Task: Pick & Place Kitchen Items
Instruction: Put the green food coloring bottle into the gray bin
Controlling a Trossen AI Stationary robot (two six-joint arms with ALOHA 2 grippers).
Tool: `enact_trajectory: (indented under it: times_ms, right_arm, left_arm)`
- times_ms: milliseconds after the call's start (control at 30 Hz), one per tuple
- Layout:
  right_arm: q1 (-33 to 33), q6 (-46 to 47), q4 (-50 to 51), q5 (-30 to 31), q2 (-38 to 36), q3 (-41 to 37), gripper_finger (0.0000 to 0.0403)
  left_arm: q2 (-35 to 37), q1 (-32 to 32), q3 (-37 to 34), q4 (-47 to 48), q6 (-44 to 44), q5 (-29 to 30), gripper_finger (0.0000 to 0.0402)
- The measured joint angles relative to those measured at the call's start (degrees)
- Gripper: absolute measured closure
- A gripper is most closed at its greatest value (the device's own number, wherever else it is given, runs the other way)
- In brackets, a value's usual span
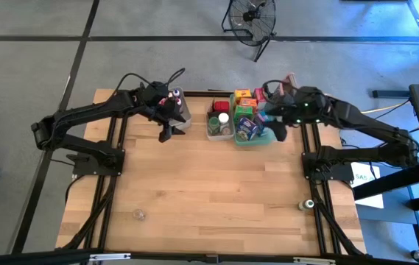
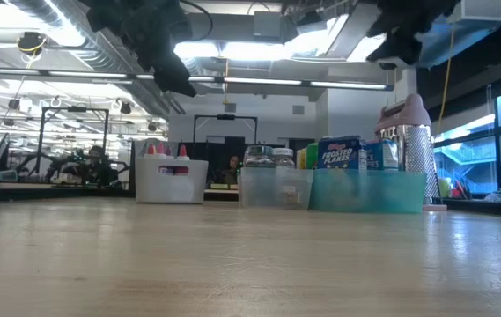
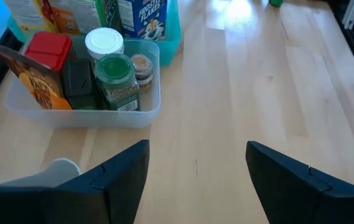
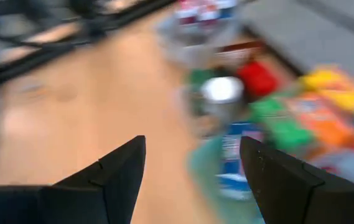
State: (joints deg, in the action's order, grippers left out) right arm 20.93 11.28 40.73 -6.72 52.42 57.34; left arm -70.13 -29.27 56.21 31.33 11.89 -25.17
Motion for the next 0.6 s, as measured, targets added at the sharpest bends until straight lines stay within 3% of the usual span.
enact_trajectory:
  times_ms: [133, 200, 367, 600]
  right_arm:
    - [-1.5, -1.1, 6.3, -15.0, -0.1, 3.9, 0.0139]
    - [-3.4, -1.1, 11.9, -19.6, -0.1, 5.3, 0.0139]
    - [-11.5, 8.0, 23.4, -22.8, -0.5, 6.2, 0.0139]
    - [-26.2, 30.8, 26.8, -25.4, -1.5, 6.2, 0.0139]
  left_arm:
    - [0.0, 2.0, 0.0, -1.5, -1.0, 0.0, 0.0139]
    - [0.0, 3.6, 0.0, -3.2, -1.7, 0.0, 0.0139]
    - [0.0, 7.8, 0.0, -8.3, -2.2, 0.0, 0.0139]
    - [0.0, 11.5, 0.0, -12.0, -2.2, 0.0, 0.0139]
